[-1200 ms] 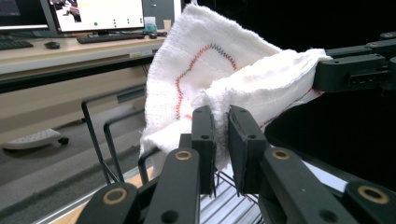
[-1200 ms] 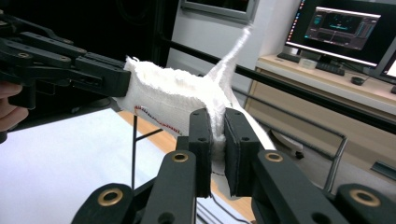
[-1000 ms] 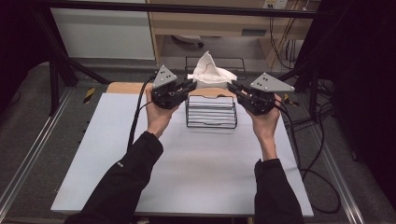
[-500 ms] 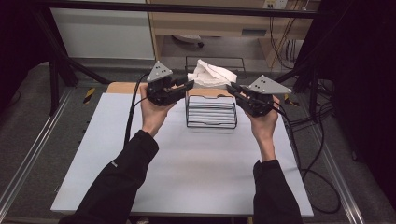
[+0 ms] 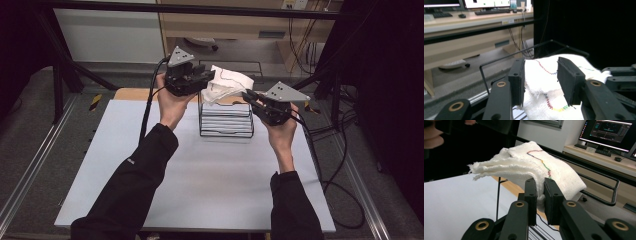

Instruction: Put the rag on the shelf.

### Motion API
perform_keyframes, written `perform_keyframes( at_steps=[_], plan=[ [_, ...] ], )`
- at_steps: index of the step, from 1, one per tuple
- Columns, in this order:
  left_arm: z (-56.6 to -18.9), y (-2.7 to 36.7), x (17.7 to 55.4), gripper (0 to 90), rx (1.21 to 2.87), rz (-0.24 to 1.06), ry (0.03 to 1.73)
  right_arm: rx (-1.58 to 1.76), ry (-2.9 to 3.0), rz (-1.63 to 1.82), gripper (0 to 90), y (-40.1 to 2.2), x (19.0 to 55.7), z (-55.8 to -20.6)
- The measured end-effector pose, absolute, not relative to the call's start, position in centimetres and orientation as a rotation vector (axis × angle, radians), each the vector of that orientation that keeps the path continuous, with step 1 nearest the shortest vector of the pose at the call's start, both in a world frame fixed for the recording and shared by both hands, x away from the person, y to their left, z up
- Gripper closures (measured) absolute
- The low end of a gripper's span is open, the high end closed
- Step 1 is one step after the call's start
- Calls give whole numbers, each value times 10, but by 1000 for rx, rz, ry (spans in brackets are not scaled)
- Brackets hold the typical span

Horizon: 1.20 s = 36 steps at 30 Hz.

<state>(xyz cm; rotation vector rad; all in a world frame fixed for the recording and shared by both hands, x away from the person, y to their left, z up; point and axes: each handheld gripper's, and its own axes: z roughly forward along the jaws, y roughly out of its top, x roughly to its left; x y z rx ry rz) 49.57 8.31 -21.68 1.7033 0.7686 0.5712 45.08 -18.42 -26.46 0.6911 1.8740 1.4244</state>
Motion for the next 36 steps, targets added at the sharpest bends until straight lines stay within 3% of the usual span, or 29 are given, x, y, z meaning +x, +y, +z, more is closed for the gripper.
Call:
perform_keyframes(
  at_steps=[7,16,36],
  plan=[
    [-235,75,506,586,1739,550,794,686,1876,1423,815,-184,451,-265],
    [-233,75,502,856,1749,593,795,693,1878,1421,813,-183,452,-268],
    [-238,82,474,882,1741,551,752,706,1847,1419,812,-181,450,-266]
  ],
)
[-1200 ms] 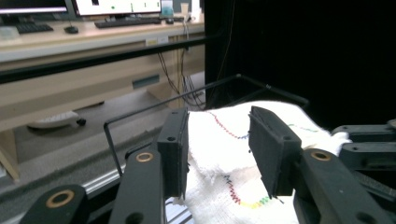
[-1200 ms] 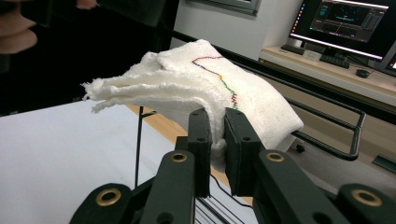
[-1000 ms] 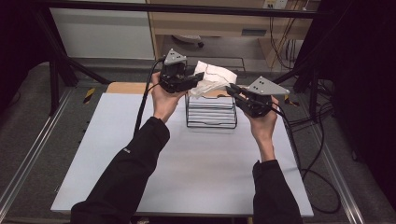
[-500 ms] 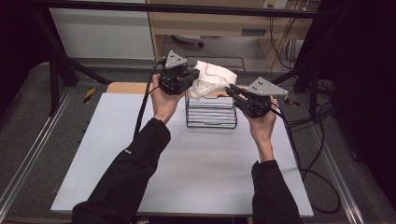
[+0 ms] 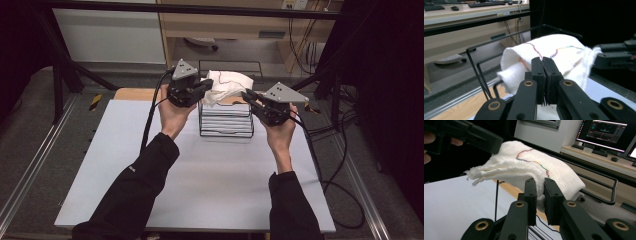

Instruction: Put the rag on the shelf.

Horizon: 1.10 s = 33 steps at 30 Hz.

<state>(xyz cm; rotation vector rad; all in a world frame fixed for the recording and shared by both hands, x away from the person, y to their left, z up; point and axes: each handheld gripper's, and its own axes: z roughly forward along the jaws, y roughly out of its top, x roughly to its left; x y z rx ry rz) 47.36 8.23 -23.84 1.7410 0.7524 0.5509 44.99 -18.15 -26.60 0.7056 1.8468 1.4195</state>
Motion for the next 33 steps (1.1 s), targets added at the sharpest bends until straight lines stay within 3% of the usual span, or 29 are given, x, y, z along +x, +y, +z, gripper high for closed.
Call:
perform_keyframes(
  at_steps=[5,12,20,27,33],
  plan=[
    [-250,86,463,882,1719,506,750,699,1847,1412,806,-181,449,-266],
    [-257,83,473,883,1760,552,793,709,1871,1408,759,-179,451,-269],
    [-260,85,481,886,1748,561,810,718,1843,1488,558,-185,447,-262],
    [-261,85,481,886,1747,561,799,788,1875,1420,745,-177,465,-258],
    [-266,87,478,882,1757,543,785,843,1837,1396,831,-168,481,-258]
  ],
)
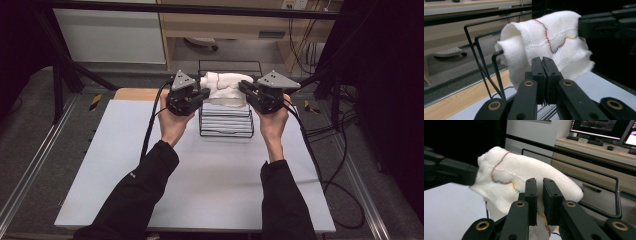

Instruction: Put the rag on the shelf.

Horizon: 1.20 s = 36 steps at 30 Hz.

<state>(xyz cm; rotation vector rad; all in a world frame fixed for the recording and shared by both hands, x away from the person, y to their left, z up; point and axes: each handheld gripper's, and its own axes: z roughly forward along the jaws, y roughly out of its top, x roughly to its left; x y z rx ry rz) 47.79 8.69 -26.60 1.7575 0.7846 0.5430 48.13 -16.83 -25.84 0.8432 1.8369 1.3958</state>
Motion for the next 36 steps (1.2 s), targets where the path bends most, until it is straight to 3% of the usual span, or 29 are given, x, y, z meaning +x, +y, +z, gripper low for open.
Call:
perform_keyframes(
  at_steps=[5,14,25,33,36],
  plan=[
    [-272,86,479,864,1771,558,800,867,1836,1390,826,-167,484,-260],
    [-267,94,476,653,1751,580,807,855,1830,1459,719,-175,470,-254],
    [-276,115,460,340,1791,500,781,912,1896,1503,371,-188,446,-258],
    [-310,147,446,193,1845,455,789,1000,1972,1530,121,-203,433,-279],
    [-325,163,441,147,1852,415,817,1026,2000,1531,74,-208,429,-291]
  ],
)
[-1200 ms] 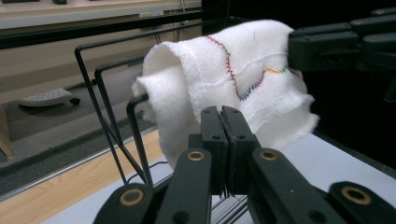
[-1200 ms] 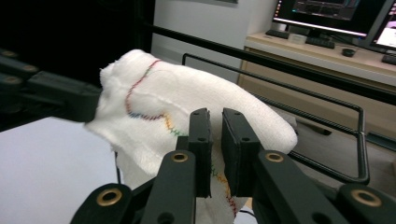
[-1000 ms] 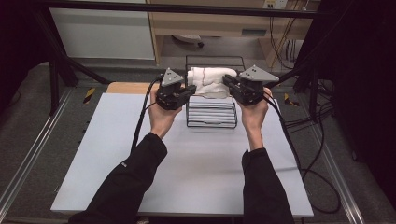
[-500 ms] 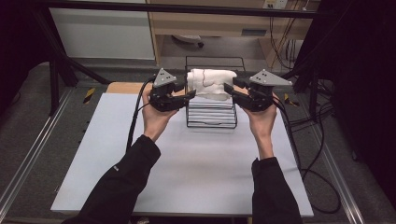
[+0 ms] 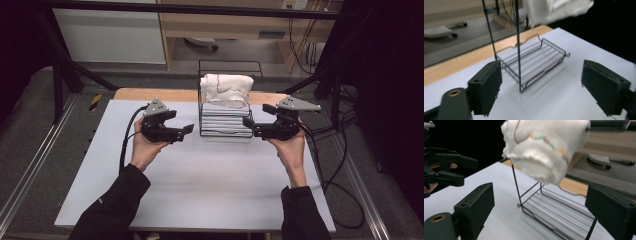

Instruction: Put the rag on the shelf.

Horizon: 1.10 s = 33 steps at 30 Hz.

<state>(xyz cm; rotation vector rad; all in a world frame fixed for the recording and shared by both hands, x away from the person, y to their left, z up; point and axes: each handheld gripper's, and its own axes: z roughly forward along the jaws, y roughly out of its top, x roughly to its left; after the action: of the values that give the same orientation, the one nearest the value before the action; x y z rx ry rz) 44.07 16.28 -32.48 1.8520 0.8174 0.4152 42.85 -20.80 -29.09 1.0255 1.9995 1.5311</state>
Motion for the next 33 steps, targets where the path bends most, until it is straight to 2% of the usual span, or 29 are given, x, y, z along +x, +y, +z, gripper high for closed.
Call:
perform_keyframes(
  at_steps=[7,19,27,33],
  plan=[
    [-362,205,421,87,1887,397,863,1054,2071,1503,26,-219,416,-321],
    [-400,269,388,79,1914,399,948,1104,2119,1511,4,-243,398,-376],
    [-415,291,373,83,1937,402,976,1133,2158,1485,3,-262,385,-413],
    [-421,298,370,83,1928,403,996,1151,2183,1453,3,-267,379,-426]
  ],
)
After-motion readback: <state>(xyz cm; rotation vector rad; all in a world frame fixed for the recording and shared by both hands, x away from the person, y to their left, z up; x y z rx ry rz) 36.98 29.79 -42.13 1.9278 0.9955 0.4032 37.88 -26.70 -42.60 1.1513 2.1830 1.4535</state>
